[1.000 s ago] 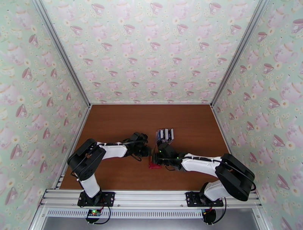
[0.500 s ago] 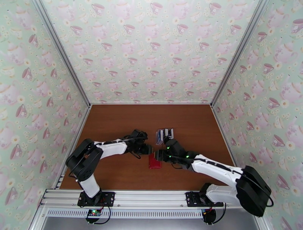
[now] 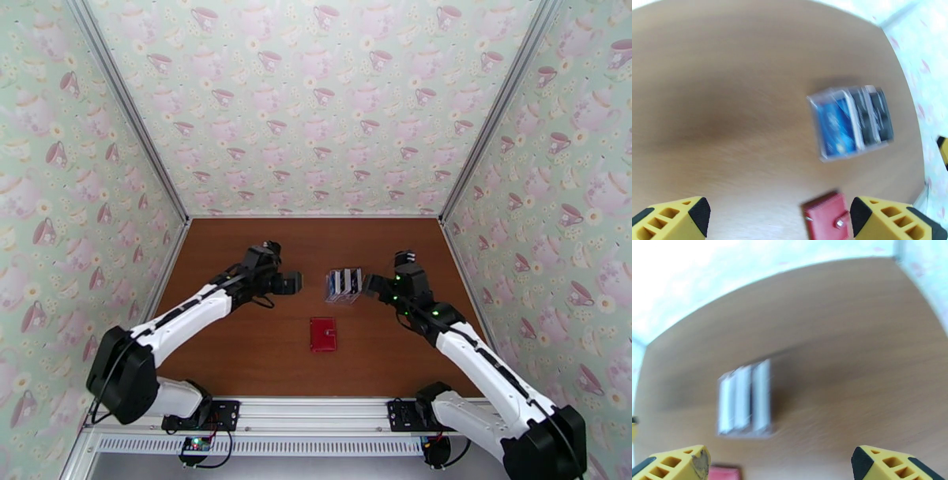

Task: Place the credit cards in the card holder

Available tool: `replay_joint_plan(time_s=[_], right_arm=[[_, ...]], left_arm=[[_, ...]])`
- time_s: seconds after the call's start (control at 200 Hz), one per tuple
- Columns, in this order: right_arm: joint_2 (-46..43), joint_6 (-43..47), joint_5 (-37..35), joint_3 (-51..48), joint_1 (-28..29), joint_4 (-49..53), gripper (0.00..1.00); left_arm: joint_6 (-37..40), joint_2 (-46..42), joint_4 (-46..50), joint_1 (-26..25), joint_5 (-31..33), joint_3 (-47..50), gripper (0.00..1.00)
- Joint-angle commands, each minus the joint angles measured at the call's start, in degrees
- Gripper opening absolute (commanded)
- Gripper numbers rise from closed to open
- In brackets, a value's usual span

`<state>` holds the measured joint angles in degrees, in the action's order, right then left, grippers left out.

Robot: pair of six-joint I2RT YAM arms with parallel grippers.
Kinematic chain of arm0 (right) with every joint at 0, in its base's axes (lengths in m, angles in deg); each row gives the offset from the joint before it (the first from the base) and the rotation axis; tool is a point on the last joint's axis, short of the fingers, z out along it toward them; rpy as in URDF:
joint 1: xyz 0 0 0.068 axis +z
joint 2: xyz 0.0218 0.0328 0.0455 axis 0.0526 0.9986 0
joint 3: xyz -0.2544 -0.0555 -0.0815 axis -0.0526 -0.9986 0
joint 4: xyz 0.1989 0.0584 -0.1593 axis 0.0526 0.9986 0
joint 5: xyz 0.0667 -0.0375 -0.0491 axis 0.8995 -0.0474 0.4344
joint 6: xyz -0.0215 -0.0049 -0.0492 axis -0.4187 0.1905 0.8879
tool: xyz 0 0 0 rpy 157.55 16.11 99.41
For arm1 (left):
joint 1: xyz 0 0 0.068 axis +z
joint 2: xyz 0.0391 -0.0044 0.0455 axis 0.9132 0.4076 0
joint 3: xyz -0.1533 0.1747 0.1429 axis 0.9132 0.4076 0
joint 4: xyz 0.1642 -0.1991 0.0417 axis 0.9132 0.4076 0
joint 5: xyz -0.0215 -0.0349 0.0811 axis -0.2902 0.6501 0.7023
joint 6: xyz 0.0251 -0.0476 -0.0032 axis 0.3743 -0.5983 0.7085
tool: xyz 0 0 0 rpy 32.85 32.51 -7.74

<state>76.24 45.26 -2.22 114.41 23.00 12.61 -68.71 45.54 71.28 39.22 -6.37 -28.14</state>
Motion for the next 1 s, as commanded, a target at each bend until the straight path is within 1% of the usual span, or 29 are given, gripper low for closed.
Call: replay_joint_plan(time_s=[0.0, 0.06, 0.115, 0.17, 0.245, 0.306, 0.381, 0.476, 0.511, 0.661, 0.716, 0.786, 0.866, 0.942, 0.997], right_arm=[[1.76, 5.95, -6.85, -0.52, -3.54, -3.0, 1.0], [3.05, 6.15, -5.49, -1.13, -6.8, -4.1, 1.0], [3.27, 6.51, -3.8, -2.12, -9.41, -5.88, 1.0], [2.46, 8.5, -4.61, -4.13, -10.69, -9.2, 1.0], [1.73, 11.29, -9.43, -5.87, -10.87, -13.0, 1.0], [1.6, 14.3, -10.72, -7.58, -10.87, -16.89, 1.0], [2.02, 17.38, -10.35, -9.98, -10.9, -22.85, 1.0], [3.77, 20.26, -10.15, -12.29, -10.93, -28.57, 1.0], [4.51, 20.93, -9.82, -12.55, -10.94, -29.71, 1.0], [7.39, 22.79, -8.58, -13.68, -11.01, -33.99, 1.0], [7.7, 23.31, -7.84, -14.65, -11.0, -36.54, 1.0], [8.19, 24.49, -7.14, -16.61, -11.02, -40.7, 1.0], [9.39, 25.05, -7.16, -17.98, -11.02, -45.24, 1.0], [10.83, 25.81, -6.6, -18.11, -11.02, -47.34, 1.0], [12.09, 26.28, -5.76, -18.65, -11.15, -49.97, 1.0]], left_arm=[[2.09, -6.41, -0.48, 4.0, 7.0, 3.78, 1.0], [2.23, -9.43, -2.21, 6.58, 8.61, 5.51, 1.0], [2.12, -11.44, -2.69, 8.57, 11.57, 6.71, 1.0], [3.46, -12.87, -3.79, 10.47, 13.22, 8.25, 1.0], [5.63, -14.3, -7.99, 12.63, 13.86, 12.01, 1.0], [8.6, -15.07, -12.34, 13.62, 13.51, 15.7, 1.0], [11.75, -16.16, -17.9, 14.14, 14.97, 20.18, 1.0], [17.35, -19.22, -28.71, 14.33, 15.35, 26.96, 1.0], [18.11, -20.27, -32.08, 14.4, 15.82, 28.89, 1.0], [19.85, -20.94, -36.58, 15.64, 17.1, 31.98, 1.0], [21.27, -20.46, -38.2, 16.37, 15.8, 32.77, 1.0], [21.48, -19.46, -41.79, 17.26, 15.71, 34.45, 1.0], [23.16, -18.06, -46.56, 18.77, 12.59, 36.39, 1.0], [24.17, -16.73, -47.59, 19.15, 10.83, 36.14, 1.0], [24.26, -15.09, -50.22, 19.9, 9.56, 36.44, 1.0]])
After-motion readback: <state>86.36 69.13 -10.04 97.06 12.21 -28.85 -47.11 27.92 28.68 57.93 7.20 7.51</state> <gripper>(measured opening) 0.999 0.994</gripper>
